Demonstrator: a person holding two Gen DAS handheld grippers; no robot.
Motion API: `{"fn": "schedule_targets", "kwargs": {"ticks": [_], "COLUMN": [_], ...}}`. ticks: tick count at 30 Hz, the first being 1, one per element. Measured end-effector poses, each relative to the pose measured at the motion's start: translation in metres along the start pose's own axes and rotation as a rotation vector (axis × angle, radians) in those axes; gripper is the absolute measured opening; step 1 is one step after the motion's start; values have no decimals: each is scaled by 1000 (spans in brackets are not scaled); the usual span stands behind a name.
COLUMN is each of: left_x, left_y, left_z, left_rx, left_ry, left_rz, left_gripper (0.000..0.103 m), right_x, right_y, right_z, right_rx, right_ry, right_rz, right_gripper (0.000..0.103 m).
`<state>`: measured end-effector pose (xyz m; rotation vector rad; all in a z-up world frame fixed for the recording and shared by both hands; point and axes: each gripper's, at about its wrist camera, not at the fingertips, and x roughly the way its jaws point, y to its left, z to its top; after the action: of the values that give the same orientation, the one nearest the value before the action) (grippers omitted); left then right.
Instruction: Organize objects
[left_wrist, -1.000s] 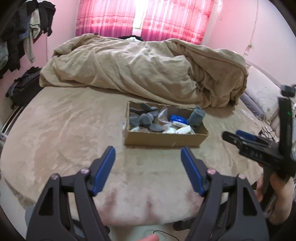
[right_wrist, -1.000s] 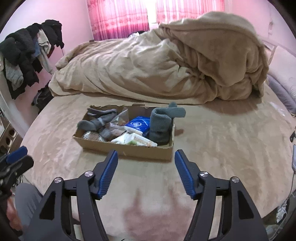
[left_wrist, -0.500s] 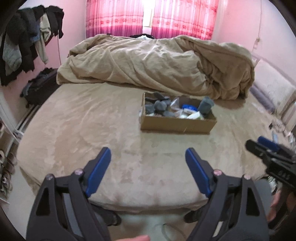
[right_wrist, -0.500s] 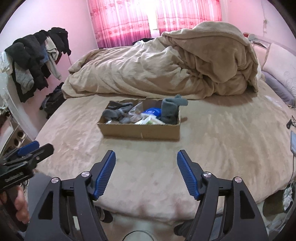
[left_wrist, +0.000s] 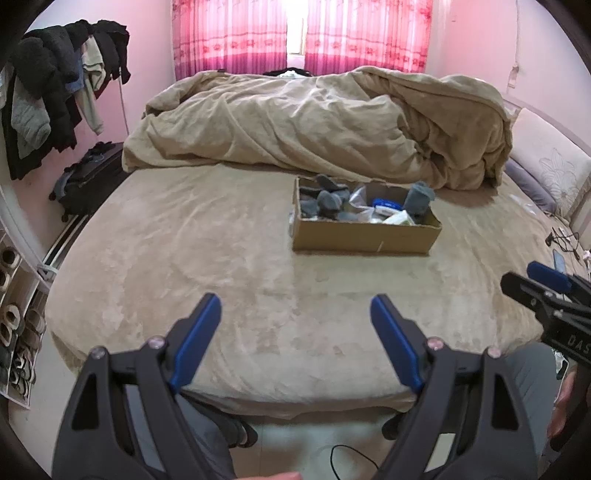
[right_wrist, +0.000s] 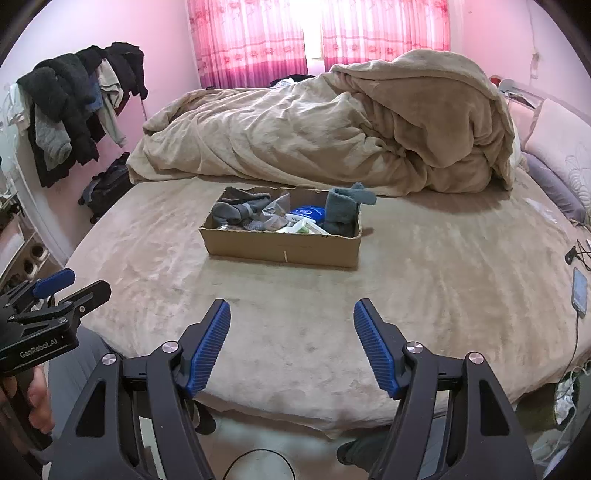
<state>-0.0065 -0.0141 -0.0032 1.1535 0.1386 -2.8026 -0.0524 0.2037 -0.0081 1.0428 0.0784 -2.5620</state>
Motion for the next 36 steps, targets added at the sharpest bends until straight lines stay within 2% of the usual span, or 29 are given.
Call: {"fn": "schedule_targets", "kwargs": {"ticks": [36], "left_x": [-3], "left_y": [-9], "left_z": [7], "left_rx": [22], "left_ry": [-26], "left_rz": [-26], "left_gripper": [84], "right_x": [3], "right_y": [1], "right_z": [2], "right_rx": [-9], "right_ry": [1], "right_rz": [-2], "right_gripper": [73]}}
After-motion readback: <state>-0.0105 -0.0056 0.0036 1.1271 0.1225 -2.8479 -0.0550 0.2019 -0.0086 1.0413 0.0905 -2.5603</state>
